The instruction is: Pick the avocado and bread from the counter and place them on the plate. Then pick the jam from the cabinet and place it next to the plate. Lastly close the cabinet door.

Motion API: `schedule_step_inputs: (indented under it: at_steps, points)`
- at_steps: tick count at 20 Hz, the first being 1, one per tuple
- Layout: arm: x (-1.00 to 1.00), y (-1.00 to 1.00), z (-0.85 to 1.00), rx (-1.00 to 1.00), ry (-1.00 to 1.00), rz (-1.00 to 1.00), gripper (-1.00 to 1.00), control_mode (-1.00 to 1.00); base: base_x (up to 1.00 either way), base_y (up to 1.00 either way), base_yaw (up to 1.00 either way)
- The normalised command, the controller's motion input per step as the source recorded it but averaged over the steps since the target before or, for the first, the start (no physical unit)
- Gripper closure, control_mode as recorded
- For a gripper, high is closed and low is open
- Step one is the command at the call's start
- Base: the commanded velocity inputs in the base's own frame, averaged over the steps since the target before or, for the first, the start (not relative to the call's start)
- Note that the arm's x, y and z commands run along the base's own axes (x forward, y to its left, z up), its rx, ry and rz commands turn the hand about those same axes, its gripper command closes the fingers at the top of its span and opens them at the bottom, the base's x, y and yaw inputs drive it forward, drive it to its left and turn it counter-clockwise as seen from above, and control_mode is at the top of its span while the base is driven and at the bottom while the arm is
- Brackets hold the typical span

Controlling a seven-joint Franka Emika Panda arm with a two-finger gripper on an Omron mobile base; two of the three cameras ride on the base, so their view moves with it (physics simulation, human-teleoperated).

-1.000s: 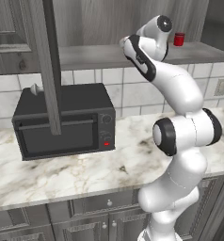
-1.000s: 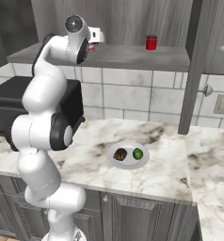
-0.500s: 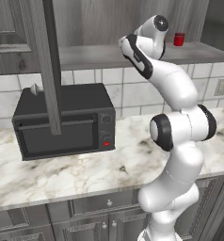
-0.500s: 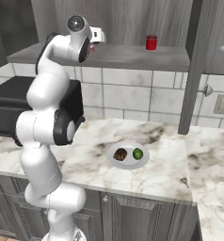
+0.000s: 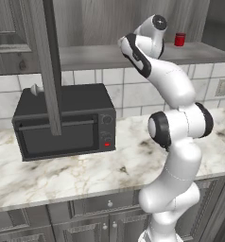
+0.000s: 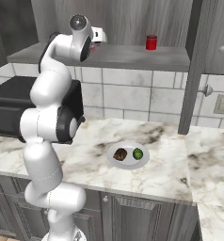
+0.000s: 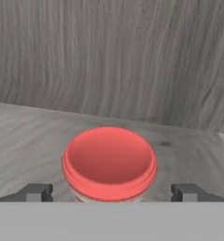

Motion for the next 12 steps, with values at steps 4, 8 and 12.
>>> schedule_step_inputs:
  at_steps: [4, 8, 12]
  points:
    - [0.13, 0.03, -0.06, 0.00, 0.08, 0.00, -1.00, -1.00, 0.00, 0.00, 0.00]
    - [0.14, 0.04, -0.02, 0.00, 0.03, 0.00, -1.00, -1.00, 0.00, 0.00, 0.00]
    - [0.12, 0.03, 0.00, 0.00, 0.01, 0.00, -1.00, -1.00, 0.00, 0.00, 0.00]
